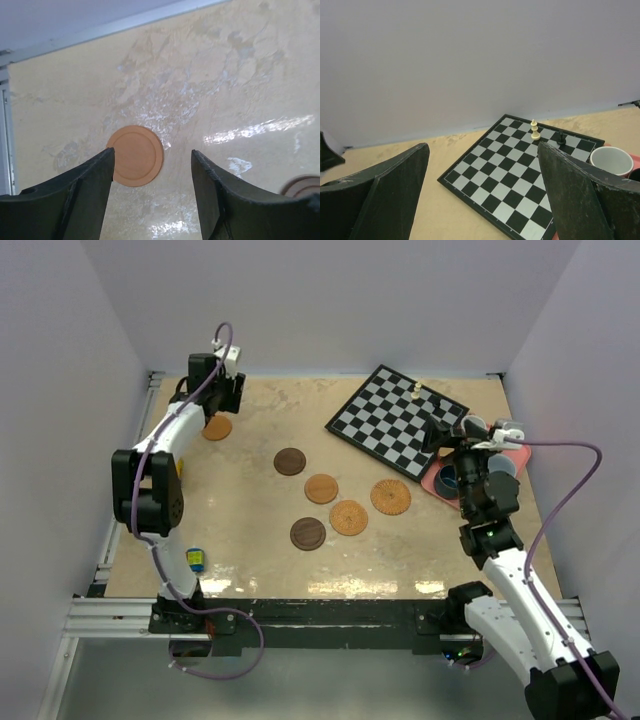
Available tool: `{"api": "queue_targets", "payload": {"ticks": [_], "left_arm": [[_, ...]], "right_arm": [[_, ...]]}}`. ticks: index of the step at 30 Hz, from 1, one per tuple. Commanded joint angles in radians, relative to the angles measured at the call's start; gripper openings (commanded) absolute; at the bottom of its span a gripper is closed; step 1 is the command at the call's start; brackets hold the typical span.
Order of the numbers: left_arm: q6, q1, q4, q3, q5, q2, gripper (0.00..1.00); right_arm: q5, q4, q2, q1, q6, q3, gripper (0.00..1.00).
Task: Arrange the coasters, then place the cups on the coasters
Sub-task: Move the coaster to the center of the board.
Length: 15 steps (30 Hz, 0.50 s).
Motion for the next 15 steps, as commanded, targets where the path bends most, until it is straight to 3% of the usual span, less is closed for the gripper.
{"api": "queue_targets", "payload": {"ticks": [1, 3, 5, 7, 10, 15], "left_arm": [[-0.067, -0.034, -0.018, 0.027, 0.022, -0.160, 0.68], [-0.095, -0.077, -0.047, 0.021, -0.036, -0.257, 0.72], [-0.132, -0.104, -0.064, -0.014, 0.008, -0.361, 0.79], [-0.236, -0.103, -0.030, -0.136, 0.097, -0.516, 0.83], [-0.261, -0.103, 0.023, -0.331, 0.137, -0.697, 0.85], [-0.218, -0.101, 0.103, -0.584, -0.045, -0.874, 0.92]], "right_arm": [[-0.065, 0.029, 0.035, 0.003, -0.040, 0.029, 0.95], [-0.108, 0.020, 0.066, 0.003, -0.062, 0.052, 0.94], [-0.153, 0.006, 0.100, 0.003, -0.074, 0.070, 0.93], [-0.192, -0.014, 0.143, 0.004, -0.076, 0.098, 0.93], [-0.257, -0.043, 0.238, 0.024, -0.080, 0.147, 0.90], [-0.231, -0.174, 0.452, 0.180, -0.157, 0.308, 0.89]]}}
